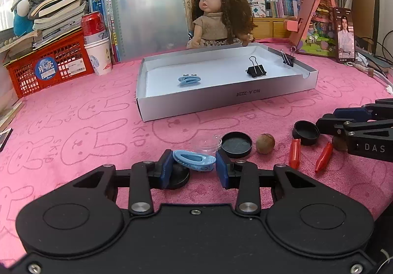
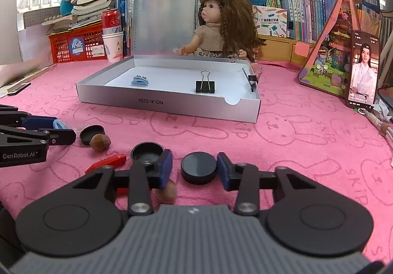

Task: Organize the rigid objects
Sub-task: 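Grasp the second blue hair clip with the left tool while the right tool grasps a black round lid, then carry the blue hair clip with the left tool while the right tool carries the black lid into the tray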

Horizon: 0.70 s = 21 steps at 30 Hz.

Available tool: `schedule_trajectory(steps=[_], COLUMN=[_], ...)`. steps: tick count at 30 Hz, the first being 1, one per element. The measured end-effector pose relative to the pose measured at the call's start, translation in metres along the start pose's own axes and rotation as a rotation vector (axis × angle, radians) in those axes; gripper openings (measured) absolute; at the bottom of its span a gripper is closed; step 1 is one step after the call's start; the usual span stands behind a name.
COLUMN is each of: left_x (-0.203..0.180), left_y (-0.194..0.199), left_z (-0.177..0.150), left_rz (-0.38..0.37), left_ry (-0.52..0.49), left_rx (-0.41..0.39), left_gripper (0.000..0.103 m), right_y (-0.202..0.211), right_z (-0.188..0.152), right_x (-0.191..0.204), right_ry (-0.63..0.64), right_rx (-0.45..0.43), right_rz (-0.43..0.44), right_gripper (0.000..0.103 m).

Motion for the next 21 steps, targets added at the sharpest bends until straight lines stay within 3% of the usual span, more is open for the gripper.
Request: schedule_trajectory(steps=[21], left_x=[0.011], left_y=[0.013], left_z=[0.014], left_rz=[-0.008], left_ry=[0.086], left_rx=[-0.016], left_gripper=[0.035], right_y=[0.001], right_z=[0.01], right_x=[-0.011], right_ry=[-0.044], right_rx=[-0.009], right_rz=[-0.034], right_gripper=[0.037])
Point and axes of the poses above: each gripper's, at about its wrist camera, not at the fingertips, and y roughly against the way its jaws point, x to its left, z to its top, the point moved 9 cm from there along -y, roughly the way its jaws point, and after that the axes turned 5 degrees about -y, right-handed, at the moved point
